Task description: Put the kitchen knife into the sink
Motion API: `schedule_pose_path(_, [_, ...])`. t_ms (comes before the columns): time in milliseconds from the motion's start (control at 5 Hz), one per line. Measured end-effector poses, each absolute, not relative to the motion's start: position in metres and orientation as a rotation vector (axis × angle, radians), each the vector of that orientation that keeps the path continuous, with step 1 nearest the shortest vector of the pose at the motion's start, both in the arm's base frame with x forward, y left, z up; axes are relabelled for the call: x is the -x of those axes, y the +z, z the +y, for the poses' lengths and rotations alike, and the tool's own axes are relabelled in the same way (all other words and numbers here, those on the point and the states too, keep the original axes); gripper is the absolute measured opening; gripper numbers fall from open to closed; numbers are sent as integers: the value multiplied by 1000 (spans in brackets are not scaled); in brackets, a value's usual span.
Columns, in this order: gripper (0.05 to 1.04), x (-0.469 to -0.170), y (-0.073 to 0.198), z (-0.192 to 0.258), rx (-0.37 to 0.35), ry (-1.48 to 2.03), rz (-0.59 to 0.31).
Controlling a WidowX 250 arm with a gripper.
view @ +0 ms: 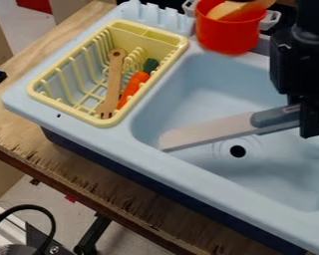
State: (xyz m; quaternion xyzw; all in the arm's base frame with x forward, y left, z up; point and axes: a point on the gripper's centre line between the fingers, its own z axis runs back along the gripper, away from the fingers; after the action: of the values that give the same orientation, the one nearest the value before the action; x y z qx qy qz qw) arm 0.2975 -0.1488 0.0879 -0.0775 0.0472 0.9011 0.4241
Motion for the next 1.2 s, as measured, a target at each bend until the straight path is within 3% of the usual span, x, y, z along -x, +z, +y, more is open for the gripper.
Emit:
schedule_pose_path(600, [393, -307, 64, -145, 157, 2337, 93])
schedule_pose_path(800, [454, -306, 59, -145, 156, 2299, 86])
schedule_pose_path(1000, [751, -304, 53, -146, 177, 2260, 67])
schedule_pose_path(1200, [982, -303, 51, -145, 188, 2221, 55])
